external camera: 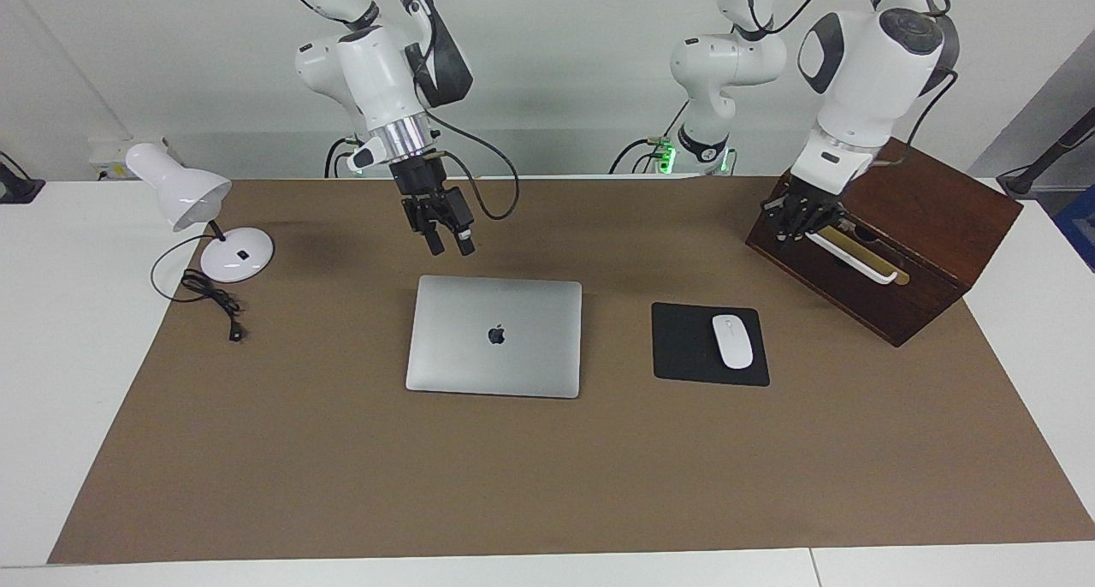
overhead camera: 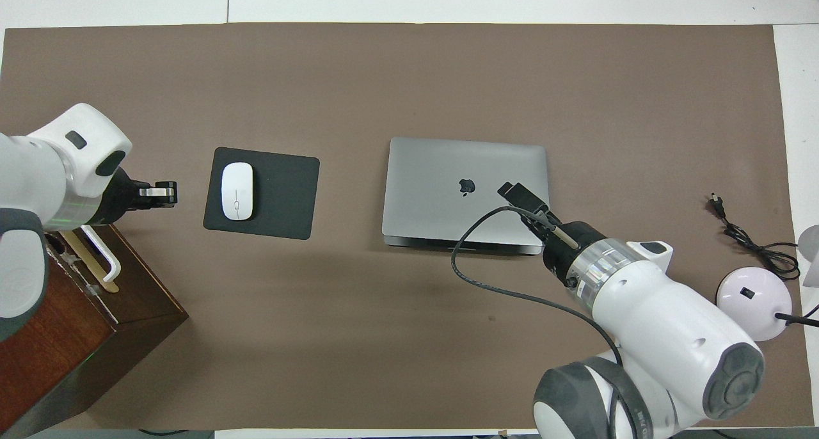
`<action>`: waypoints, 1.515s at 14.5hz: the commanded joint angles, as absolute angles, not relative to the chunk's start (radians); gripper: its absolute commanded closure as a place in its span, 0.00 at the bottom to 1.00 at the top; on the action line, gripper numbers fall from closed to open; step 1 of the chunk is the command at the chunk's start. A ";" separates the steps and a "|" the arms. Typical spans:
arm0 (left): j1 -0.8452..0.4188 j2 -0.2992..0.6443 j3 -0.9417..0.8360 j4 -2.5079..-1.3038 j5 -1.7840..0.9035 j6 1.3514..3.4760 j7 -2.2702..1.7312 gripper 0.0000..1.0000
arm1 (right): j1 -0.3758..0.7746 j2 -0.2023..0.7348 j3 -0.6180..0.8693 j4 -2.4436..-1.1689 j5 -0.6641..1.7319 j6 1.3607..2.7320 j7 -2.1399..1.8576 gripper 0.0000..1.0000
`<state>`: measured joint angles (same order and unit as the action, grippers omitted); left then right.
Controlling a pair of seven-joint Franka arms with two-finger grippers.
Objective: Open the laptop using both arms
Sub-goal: 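Move the left gripper toward the laptop front while the right gripper approaches the lid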
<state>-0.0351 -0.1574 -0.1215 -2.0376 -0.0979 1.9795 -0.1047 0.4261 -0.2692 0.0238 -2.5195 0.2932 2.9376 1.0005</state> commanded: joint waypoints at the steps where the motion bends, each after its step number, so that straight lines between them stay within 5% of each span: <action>1: -0.070 -0.242 -0.112 -2.164 -0.132 2.061 -0.109 1.00 | 0.465 -0.298 0.023 -2.594 0.313 3.037 1.081 0.00; 6: -0.188 -0.369 -0.112 -2.422 -0.132 2.288 -0.118 1.00 | 0.543 -0.243 0.029 -2.629 0.314 3.172 1.175 0.00; 12: -0.343 -0.397 -0.112 -2.557 -0.163 2.471 -0.162 1.00 | 0.581 -0.174 0.029 -2.634 0.314 3.217 1.223 0.00; 22: -0.632 -0.220 -0.112 -2.694 -0.163 2.989 -0.252 1.00 | 0.581 -0.066 0.029 -2.628 0.314 3.289 1.230 0.00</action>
<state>-0.5855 -0.2573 -0.1263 -2.6733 -0.1478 2.8863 -0.2486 0.5776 -0.0793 0.0266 -2.6294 0.2933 3.2685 1.2135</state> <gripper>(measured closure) 0.991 0.000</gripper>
